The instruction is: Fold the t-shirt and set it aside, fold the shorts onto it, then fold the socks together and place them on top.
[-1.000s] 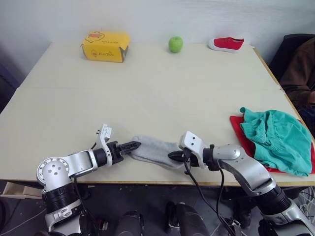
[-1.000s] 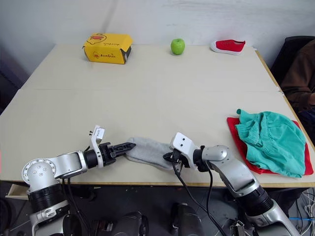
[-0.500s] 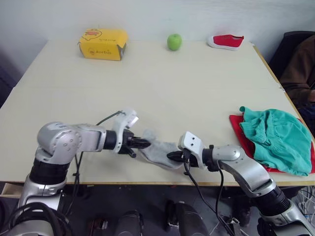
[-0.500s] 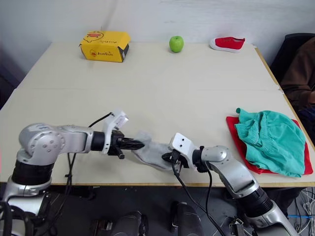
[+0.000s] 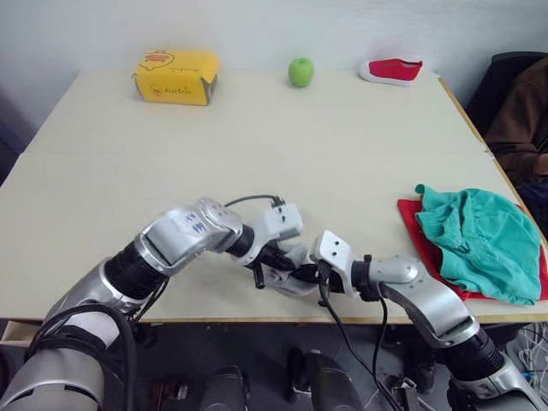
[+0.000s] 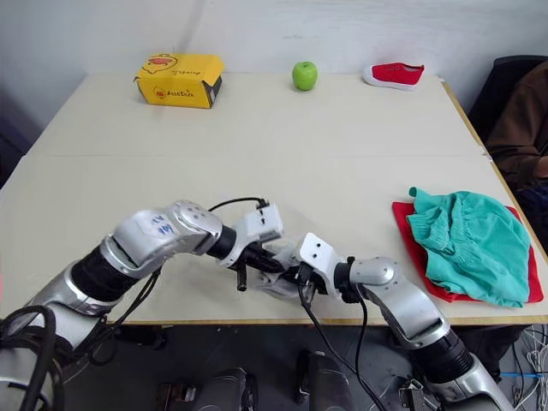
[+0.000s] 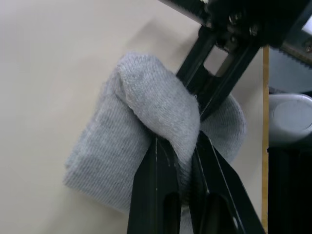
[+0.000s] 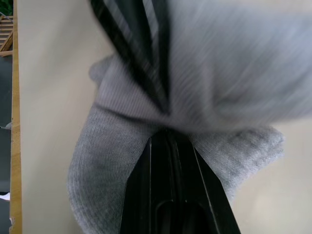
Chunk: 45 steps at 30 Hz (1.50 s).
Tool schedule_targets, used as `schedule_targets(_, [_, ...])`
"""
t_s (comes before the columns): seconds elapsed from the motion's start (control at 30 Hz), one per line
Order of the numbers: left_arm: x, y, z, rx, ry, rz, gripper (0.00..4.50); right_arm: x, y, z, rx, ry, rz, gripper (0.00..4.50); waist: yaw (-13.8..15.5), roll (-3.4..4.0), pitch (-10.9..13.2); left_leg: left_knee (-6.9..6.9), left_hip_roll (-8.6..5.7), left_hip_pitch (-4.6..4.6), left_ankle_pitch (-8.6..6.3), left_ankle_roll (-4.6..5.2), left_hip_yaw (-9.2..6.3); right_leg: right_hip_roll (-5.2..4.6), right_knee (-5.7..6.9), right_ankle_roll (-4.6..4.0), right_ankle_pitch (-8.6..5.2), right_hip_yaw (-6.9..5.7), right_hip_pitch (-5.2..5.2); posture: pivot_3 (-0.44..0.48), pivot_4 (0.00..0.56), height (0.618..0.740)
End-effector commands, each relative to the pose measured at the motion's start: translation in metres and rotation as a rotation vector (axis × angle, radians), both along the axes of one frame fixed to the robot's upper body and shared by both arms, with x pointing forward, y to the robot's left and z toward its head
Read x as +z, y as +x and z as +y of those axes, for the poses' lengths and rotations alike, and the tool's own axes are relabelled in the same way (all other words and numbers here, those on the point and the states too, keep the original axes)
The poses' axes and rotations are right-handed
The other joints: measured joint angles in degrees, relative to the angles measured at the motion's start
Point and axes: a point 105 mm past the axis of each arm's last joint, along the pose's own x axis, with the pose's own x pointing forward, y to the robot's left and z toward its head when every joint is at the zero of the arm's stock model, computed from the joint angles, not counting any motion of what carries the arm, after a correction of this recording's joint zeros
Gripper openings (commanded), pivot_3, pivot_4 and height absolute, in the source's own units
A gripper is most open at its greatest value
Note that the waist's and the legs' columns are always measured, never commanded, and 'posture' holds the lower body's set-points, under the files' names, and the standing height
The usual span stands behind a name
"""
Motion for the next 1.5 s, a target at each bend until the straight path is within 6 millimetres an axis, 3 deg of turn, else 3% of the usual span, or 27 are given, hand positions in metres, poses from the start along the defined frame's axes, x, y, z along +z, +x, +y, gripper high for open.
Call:
schedule_targets(0.03, [-0.011, -0.004, -0.007, -0.07, 0.037, -0.016, 0.01, -0.014, -0.003, -0.008, -0.053, -0.036, 0.048, 0.0, 0.12, 0.01, 0.0, 0.0, -0.01, 0.0, 0.01, 0.02, 0.0, -0.01, -0.01, 0.0, 0.0, 0.0, 0.0, 0.0, 0.15, 0.74])
schedule_targets(0.37, [-0.026, 0.004, -0.006, -0.077, 0.065, -0.032, 0.01, 0.03, -0.007, -0.043, -0.18, -0.002, -0.008, 0.0, 0.31, 0.01, 0.0, 0.05, -0.04, -0.38, -0.01, 0.26, -0.08, -0.04, -0.17, 0.1, 0.02, -0.02, -0.03, 0.0, 0.15, 0.74])
schedule_targets(0.5, [-0.026, 0.004, -0.006, -0.08, 0.062, -0.022, 1.14, 0.061, 0.008, -0.047, -0.251, 0.054, -0.098, 0.0, 0.05, 0.04, 0.02, 0.07, -0.03, -0.56, 0.01, 0.29, -0.12, -0.03, -0.19, 0.1, 0.02, -0.08, -0.07, 0.0, 0.15, 0.74])
schedule_targets(0.57, [-0.026, 0.005, -0.006, -0.078, 0.059, -0.019, 1.74, 0.079, 0.015, -0.032, -0.251, 0.135, -0.118, 0.0, -0.08, 0.05, 0.02, 0.08, -0.02, -0.56, 0.05, 0.28, -0.1, -0.03, -0.16, 0.1, 0.02, -0.07, -0.08, 0.0, 0.15, 0.74])
schedule_targets(0.63, [-0.026, 0.006, -0.007, -0.076, 0.058, -0.017, 2.36, 0.084, 0.015, -0.018, -0.225, 0.173, -0.105, 0.0, 0.07, 0.05, 0.02, 0.08, -0.01, -0.54, 0.12, 0.22, -0.14, -0.02, -0.11, 0.09, 0.03, -0.08, -0.08, 0.0, 0.15, 0.74])
schedule_targets(0.73, [-0.025, 0.008, -0.007, -0.065, 0.051, -0.017, 3.28, 0.07, 0.013, 0.004, -0.181, 0.164, -0.069, 0.0, 0.43, 0.05, 0.02, 0.08, -0.02, -0.54, 0.17, 0.2, -0.28, -0.03, -0.07, 0.09, 0.02, -0.16, -0.09, 0.0, 0.15, 0.74])
schedule_targets(0.87, [-0.02, 0.008, -0.004, -0.059, 0.039, -0.018, 4.48, 0.044, 0.013, 0.009, -0.183, 0.11, -0.027, 0.0, 0.08, 0.06, 0.02, 0.23, -0.09, -0.62, 0.13, 0.37, -0.2, -0.12, -0.09, 0.17, 0.08, -0.12, -0.1, 0.0, 0.15, 0.74])
schedule_targets(1.0, [-0.014, 0.008, 0.003, -0.043, 0.03, -0.028, 4.48, 0.035, 0.009, 0.007, -0.17, 0.092, 0.009, 0.0, -0.12, 0.06, 0.02, 0.35, -0.08, -0.62, 0.11, 0.43, -0.21, -0.11, -0.11, 0.24, 0.12, -0.11, -0.1, 0.0, 0.15, 0.74])
schedule_targets(1.3, [0.033, 0.001, 0.038, 0.006, -0.151, 0.052, 4.48, 0.01, 0.005, -0.013, -0.18, 0.018, 0.048, 0.0, -1.23, 0.09, 0.07, 0.1, -0.03, -0.6, 0.18, 0.28, -0.21, -0.03, -0.08, 0.17, 0.07, -0.12, -0.17, 0.0, 0.15, 0.74])
schedule_targets(1.5, [0.032, 0.021, 0.066, 0.074, -0.133, -0.016, 4.48, 0.007, 0.003, -0.019, -0.186, 0.007, 0.052, 0.0, -1.05, 0.1, 0.06, 0.17, -0.06, -0.54, 0.16, 0.32, -0.22, -0.06, -0.17, 0.18, 0.08, -0.14, -0.18, 0.0, 0.15, 0.74])
